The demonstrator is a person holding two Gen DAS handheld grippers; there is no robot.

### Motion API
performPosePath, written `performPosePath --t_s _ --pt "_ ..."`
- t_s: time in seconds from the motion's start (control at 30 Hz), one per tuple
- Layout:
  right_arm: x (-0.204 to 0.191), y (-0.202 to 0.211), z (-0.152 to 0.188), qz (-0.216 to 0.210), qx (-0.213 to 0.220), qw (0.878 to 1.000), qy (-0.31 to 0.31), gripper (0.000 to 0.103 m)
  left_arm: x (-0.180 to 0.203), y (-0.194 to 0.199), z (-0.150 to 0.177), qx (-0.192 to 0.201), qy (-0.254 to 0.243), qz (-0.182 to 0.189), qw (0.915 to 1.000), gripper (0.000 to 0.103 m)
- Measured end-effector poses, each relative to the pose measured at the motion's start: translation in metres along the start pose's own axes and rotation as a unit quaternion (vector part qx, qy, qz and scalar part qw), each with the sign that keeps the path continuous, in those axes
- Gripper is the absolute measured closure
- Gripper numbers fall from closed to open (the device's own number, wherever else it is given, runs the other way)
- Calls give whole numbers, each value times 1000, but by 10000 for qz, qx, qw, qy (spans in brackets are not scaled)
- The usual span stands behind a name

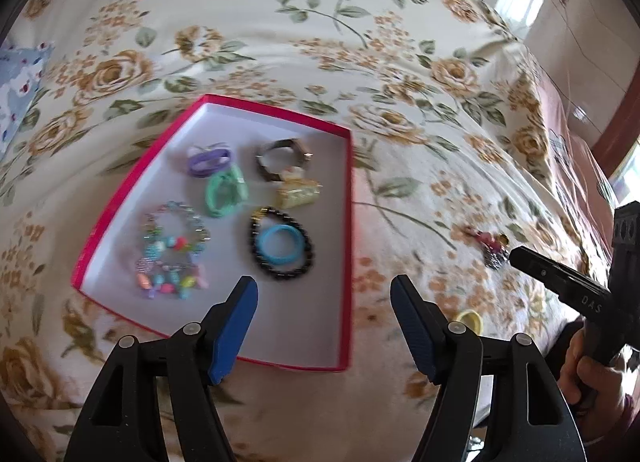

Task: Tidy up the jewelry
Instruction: 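Lift both open tools out of the box toward the yellow band and gold ring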

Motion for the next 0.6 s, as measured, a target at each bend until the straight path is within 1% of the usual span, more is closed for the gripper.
performPosePath --t_s 0.3,0.4,0.6 --pt "48 23 9 287 182 9986 -416 66 44 -14 0 -177 -434 216 9987 34" --pt "60 26 10 372 208 9978 -503 66 58 -21 4 -333 -538 388 9972 34" --pt "79 24 10 478 201 9967 -625 66 82 -38 12 -606 -793 486 9938 34"
Point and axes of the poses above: each gripper's, at about its wrist camera, not at the fingertips, and y roughly against the way its jaws point, x to its right, z to its underside, the point moved 4 cm from there along -y, roughly the way its jaws point, and after that the axes turned 3 degrees about -x, right-handed, at the moved point
